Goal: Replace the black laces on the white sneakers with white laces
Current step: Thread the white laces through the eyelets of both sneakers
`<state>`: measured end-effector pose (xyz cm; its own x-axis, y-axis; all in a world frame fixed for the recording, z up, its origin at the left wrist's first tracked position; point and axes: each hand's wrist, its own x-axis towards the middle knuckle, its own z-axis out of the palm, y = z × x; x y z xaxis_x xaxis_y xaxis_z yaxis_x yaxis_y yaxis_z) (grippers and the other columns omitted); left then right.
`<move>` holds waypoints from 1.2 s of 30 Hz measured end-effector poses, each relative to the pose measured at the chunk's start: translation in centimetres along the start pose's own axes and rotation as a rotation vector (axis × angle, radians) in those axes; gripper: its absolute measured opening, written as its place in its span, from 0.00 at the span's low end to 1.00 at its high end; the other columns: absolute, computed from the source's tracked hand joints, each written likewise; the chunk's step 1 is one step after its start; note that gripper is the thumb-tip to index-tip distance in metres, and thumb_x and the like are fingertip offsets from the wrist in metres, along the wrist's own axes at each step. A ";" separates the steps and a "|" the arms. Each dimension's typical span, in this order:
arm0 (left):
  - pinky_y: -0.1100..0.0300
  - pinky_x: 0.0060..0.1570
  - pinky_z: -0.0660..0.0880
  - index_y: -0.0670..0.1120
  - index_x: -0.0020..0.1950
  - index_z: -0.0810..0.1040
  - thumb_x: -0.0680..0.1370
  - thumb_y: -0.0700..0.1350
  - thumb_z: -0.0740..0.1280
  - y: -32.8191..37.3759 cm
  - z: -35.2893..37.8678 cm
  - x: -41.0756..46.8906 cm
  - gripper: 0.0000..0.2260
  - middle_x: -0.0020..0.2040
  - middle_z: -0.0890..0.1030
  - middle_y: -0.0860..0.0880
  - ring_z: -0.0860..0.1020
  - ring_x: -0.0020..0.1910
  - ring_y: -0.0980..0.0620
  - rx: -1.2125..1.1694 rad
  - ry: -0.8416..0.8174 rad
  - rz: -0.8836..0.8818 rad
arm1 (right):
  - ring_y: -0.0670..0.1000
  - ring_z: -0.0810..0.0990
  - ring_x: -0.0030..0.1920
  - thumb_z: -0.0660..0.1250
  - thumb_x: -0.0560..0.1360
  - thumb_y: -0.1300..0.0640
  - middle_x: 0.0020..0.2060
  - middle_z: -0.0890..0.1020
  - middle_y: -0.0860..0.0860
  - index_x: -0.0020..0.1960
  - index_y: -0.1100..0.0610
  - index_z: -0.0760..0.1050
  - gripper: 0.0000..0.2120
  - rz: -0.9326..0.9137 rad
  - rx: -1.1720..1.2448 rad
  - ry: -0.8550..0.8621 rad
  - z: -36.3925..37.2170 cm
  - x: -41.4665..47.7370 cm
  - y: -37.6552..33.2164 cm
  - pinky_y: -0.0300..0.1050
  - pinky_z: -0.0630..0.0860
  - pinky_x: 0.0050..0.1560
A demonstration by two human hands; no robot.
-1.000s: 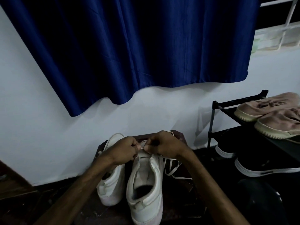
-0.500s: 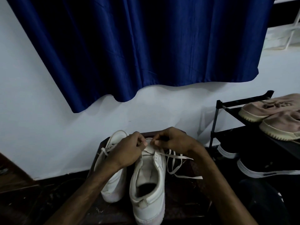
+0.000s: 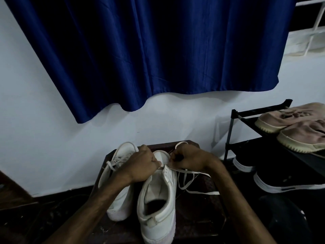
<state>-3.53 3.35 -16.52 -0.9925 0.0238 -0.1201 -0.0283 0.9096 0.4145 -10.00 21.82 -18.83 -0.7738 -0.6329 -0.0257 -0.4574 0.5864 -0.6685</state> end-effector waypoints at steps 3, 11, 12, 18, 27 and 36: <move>0.52 0.60 0.71 0.40 0.45 0.78 0.74 0.56 0.60 0.0 0.0 0.7 0.19 0.55 0.70 0.43 0.76 0.56 0.44 0.012 -0.084 -0.089 | 0.42 0.72 0.33 0.68 0.76 0.52 0.32 0.76 0.45 0.36 0.51 0.76 0.10 0.021 0.038 -0.085 -0.1 0.1 -0.3 0.36 0.67 0.36; 0.63 0.31 0.67 0.45 0.37 0.68 0.76 0.43 0.61 0.7 -1.5 0.7 0.08 0.32 0.67 0.48 0.67 0.28 0.53 -0.428 -0.128 -0.259 | 0.42 0.78 0.35 0.70 0.75 0.53 0.35 0.81 0.44 0.42 0.52 0.81 0.05 -0.005 0.076 0.039 -0.3 0.0 -0.5 0.33 0.71 0.36; 0.62 0.32 0.69 0.46 0.35 0.68 0.77 0.41 0.61 0.6 -1.7 0.4 0.11 0.32 0.67 0.49 0.68 0.28 0.54 -0.487 -0.138 -0.264 | 0.42 0.79 0.37 0.69 0.76 0.53 0.37 0.82 0.44 0.45 0.53 0.82 0.05 -0.011 0.090 0.106 -0.3 0.1 -0.8 0.30 0.70 0.37; 0.63 0.31 0.68 0.44 0.37 0.72 0.80 0.42 0.64 0.9 -1.8 -1.2 0.11 0.31 0.70 0.48 0.69 0.32 0.53 -0.558 -0.097 -0.176 | 0.46 0.83 0.45 0.71 0.75 0.55 0.42 0.86 0.50 0.47 0.56 0.84 0.05 -0.121 0.346 0.103 1.8 1.3 -2.5 0.45 0.79 0.53; 0.56 0.52 0.75 0.49 0.51 0.75 0.78 0.51 0.67 0.6 -1.3 -3.3 0.07 0.48 0.81 0.50 0.79 0.49 0.53 -0.226 0.158 -0.174 | 0.40 0.81 0.39 0.71 0.75 0.57 0.37 0.85 0.46 0.45 0.59 0.84 0.06 -0.101 0.334 0.098 2.1 1.2 -2.4 0.36 0.76 0.44; 0.65 0.31 0.70 0.41 0.37 0.81 0.69 0.47 0.71 -0.1 -1.9 -2.2 0.09 0.28 0.77 0.53 0.74 0.30 0.56 -0.193 0.000 -0.245 | 0.40 0.77 0.35 0.69 0.75 0.56 0.37 0.84 0.50 0.43 0.58 0.84 0.07 -0.012 0.236 0.119 2.3 1.1 -3.0 0.37 0.73 0.41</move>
<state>-1.53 2.45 -14.60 -0.9534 -0.1864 -0.2372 -0.2886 0.7927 0.5369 -8.48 18.17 -18.52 -0.8215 -0.5668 0.0620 -0.3630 0.4361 -0.8234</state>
